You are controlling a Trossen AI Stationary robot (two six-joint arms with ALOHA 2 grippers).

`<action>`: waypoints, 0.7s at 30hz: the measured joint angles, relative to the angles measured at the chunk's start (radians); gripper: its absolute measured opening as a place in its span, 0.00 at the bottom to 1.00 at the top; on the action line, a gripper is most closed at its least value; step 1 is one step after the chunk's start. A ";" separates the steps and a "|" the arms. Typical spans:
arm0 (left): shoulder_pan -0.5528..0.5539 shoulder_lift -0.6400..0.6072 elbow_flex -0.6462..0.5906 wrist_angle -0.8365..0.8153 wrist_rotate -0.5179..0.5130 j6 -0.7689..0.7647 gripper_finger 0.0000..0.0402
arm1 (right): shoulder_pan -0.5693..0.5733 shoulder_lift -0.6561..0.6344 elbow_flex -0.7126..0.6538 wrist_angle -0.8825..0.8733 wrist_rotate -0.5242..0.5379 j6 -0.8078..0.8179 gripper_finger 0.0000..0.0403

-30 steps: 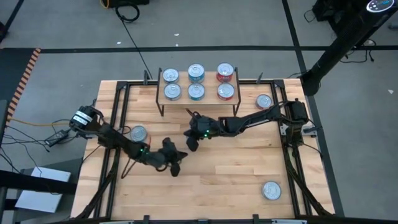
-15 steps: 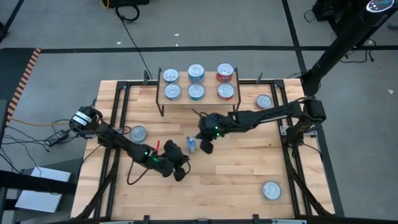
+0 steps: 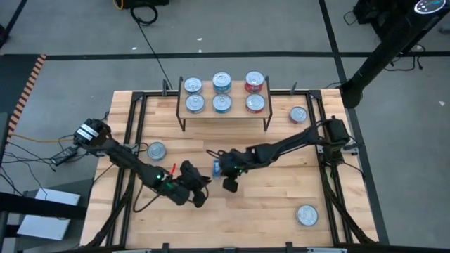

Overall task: Stack canned seafood by type on shelf
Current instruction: Stack the blue tuna can on top of the other blue can on the shelf

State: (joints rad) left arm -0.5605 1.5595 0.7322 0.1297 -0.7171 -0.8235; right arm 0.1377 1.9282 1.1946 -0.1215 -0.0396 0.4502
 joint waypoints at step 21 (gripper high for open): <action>-0.003 -0.003 -0.001 0.033 0.092 -0.042 0.41 | 0.017 0.017 0.000 0.156 0.013 0.115 0.01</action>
State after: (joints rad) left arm -0.5639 1.5566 0.7311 0.1624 -0.6246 -0.8655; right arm 0.1551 1.9457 1.1950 0.0340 -0.0269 0.5655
